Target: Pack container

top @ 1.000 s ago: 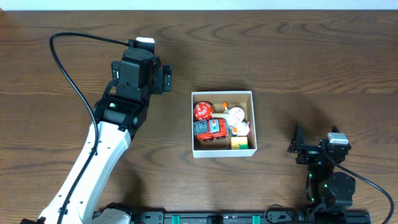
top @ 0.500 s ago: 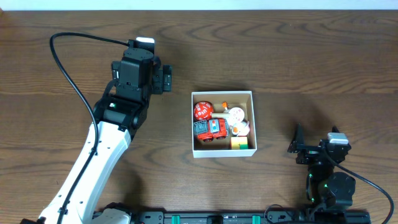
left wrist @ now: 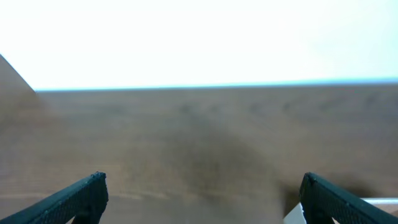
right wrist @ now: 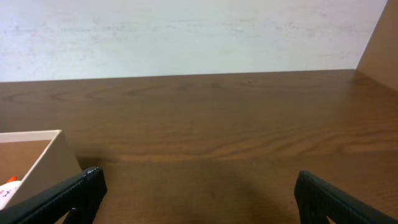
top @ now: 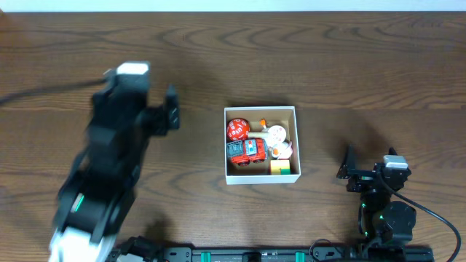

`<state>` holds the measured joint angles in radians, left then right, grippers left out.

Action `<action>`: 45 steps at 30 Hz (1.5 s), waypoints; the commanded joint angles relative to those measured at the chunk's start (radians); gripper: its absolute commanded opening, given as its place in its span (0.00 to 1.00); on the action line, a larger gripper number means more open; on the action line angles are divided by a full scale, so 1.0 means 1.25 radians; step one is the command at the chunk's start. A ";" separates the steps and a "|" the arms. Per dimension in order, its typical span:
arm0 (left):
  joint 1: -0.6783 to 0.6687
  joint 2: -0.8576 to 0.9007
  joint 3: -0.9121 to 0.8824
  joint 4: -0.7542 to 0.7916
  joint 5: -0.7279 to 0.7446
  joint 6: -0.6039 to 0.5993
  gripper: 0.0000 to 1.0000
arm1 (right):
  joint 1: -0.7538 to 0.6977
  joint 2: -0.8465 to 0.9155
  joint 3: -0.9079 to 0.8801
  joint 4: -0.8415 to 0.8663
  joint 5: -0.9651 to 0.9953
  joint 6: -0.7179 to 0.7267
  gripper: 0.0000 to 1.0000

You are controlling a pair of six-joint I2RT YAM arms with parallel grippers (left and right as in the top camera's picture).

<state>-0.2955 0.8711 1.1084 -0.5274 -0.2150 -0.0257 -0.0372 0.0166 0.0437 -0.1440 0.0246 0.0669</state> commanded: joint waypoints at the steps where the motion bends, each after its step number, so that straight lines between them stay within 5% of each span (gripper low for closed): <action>1: 0.011 -0.149 0.007 -0.016 -0.011 0.004 0.98 | -0.007 -0.008 -0.006 0.003 -0.005 -0.010 0.99; 8: 0.054 -0.433 0.007 -0.180 0.018 0.004 0.98 | -0.007 -0.008 -0.006 0.003 -0.005 -0.010 0.99; 17: 0.141 -0.572 -0.114 -0.241 0.083 -0.017 0.98 | -0.007 -0.008 -0.006 0.003 -0.005 -0.010 0.99; 21: 0.176 -0.597 -0.265 -0.171 0.124 -0.017 0.98 | -0.007 -0.008 -0.006 0.003 -0.005 -0.010 0.99; 32: 0.197 -0.696 -0.697 0.291 0.131 -0.017 0.98 | -0.007 -0.008 -0.006 0.003 -0.005 -0.010 0.99; 45: 0.197 -0.696 -0.839 0.330 0.131 -0.017 0.98 | -0.007 -0.008 -0.006 0.003 -0.005 -0.010 0.99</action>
<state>-0.0540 0.0120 0.0765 -0.1219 -0.0586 -0.0341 -0.0372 0.0166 0.0418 -0.1421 0.0216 0.0669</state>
